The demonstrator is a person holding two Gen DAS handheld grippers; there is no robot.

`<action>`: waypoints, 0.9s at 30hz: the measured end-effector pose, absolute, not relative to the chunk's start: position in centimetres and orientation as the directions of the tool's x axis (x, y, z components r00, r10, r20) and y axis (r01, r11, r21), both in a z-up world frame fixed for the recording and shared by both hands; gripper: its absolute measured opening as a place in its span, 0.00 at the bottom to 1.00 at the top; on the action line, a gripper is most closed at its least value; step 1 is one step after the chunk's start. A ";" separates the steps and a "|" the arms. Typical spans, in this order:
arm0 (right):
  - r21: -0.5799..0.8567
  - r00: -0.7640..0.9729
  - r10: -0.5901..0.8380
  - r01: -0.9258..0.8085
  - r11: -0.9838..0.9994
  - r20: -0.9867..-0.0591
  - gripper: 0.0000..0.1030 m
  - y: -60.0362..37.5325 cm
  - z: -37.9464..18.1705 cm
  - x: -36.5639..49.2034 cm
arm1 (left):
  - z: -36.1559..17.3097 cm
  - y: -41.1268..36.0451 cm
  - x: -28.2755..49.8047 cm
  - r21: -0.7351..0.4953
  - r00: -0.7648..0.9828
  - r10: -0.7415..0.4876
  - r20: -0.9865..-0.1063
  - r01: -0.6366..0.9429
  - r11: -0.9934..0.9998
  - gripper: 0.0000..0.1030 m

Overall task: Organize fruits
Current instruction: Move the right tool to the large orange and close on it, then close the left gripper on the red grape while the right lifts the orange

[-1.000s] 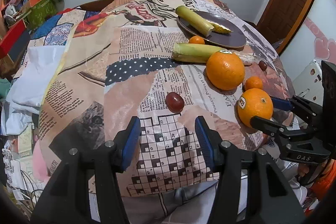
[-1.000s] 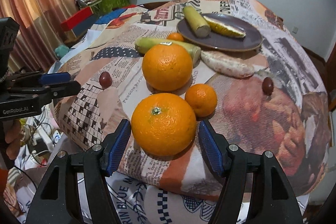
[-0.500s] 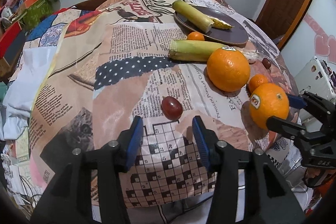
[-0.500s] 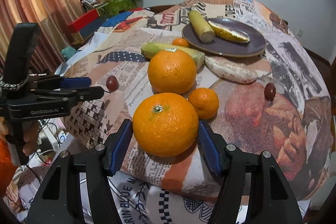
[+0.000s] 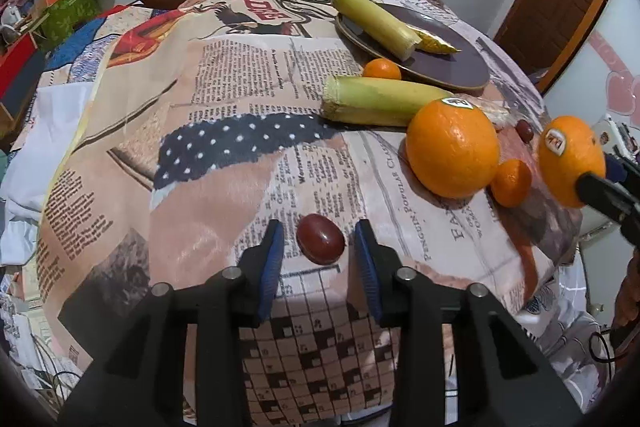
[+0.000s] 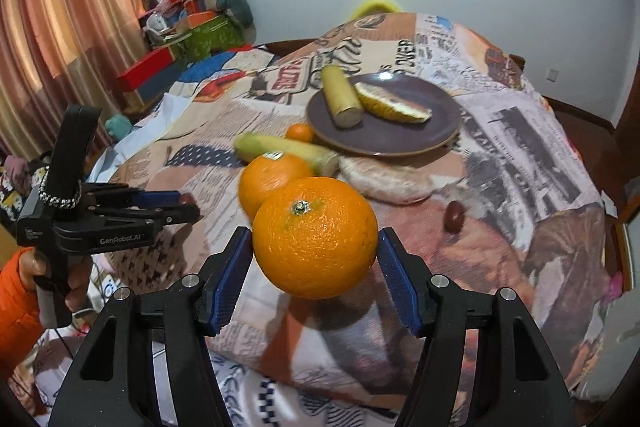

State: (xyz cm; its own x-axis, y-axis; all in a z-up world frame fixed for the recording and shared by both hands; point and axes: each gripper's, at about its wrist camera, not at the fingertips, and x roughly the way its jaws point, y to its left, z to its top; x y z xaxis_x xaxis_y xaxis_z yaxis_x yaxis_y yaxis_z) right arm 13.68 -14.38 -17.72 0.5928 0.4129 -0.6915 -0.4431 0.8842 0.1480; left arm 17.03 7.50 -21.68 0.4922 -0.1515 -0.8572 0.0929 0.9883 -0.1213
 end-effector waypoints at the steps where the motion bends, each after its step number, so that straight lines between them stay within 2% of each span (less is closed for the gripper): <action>1: 0.148 0.597 0.410 -0.438 0.887 -0.690 0.59 -14.7 -17.6 13.9 | -21.7 7.5 17.0 -0.120 0.494 -0.152 -0.856 0.096 0.988 0.25; 9: 0.152 0.612 0.400 -0.416 0.896 -0.682 0.59 -16.0 -17.3 15.1 | -21.2 7.4 17.0 -0.081 0.513 -0.108 -0.852 0.076 0.994 0.21; 18: 0.159 0.627 0.404 -0.409 0.898 -0.666 0.59 -17.2 -16.6 16.3 | -17.7 7.7 18.0 -0.120 0.558 -0.140 -0.818 0.071 0.990 0.21; 27: 0.145 0.657 0.400 -0.408 0.901 -0.639 0.59 -18.1 -15.2 18.0 | -14.6 5.4 21.1 -0.105 0.615 -0.152 -0.773 0.113 0.988 0.21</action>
